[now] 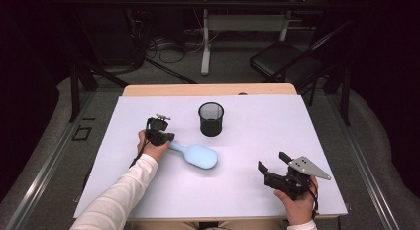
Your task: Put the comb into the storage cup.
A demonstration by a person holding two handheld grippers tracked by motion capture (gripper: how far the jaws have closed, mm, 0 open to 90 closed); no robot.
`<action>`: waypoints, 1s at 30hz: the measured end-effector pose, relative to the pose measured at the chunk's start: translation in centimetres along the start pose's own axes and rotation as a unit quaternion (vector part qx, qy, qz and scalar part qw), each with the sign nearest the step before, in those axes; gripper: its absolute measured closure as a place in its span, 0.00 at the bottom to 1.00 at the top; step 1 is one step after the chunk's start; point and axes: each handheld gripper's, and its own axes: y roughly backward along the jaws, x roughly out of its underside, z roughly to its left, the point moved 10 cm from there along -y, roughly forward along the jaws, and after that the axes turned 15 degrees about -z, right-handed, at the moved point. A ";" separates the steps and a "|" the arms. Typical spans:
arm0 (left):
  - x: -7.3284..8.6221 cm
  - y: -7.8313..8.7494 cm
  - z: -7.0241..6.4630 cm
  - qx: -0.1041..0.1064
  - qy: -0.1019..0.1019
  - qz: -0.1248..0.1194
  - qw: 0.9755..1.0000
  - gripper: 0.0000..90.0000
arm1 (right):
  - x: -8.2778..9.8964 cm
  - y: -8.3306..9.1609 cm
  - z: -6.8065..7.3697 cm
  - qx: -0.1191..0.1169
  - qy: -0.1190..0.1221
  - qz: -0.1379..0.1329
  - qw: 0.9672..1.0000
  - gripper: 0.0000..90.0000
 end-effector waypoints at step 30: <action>3.3 3.8 -0.2 0.017 -0.054 0.010 0.998 1.00 | 0.3 -0.2 0.2 -0.001 0.003 0.007 1.000 0.16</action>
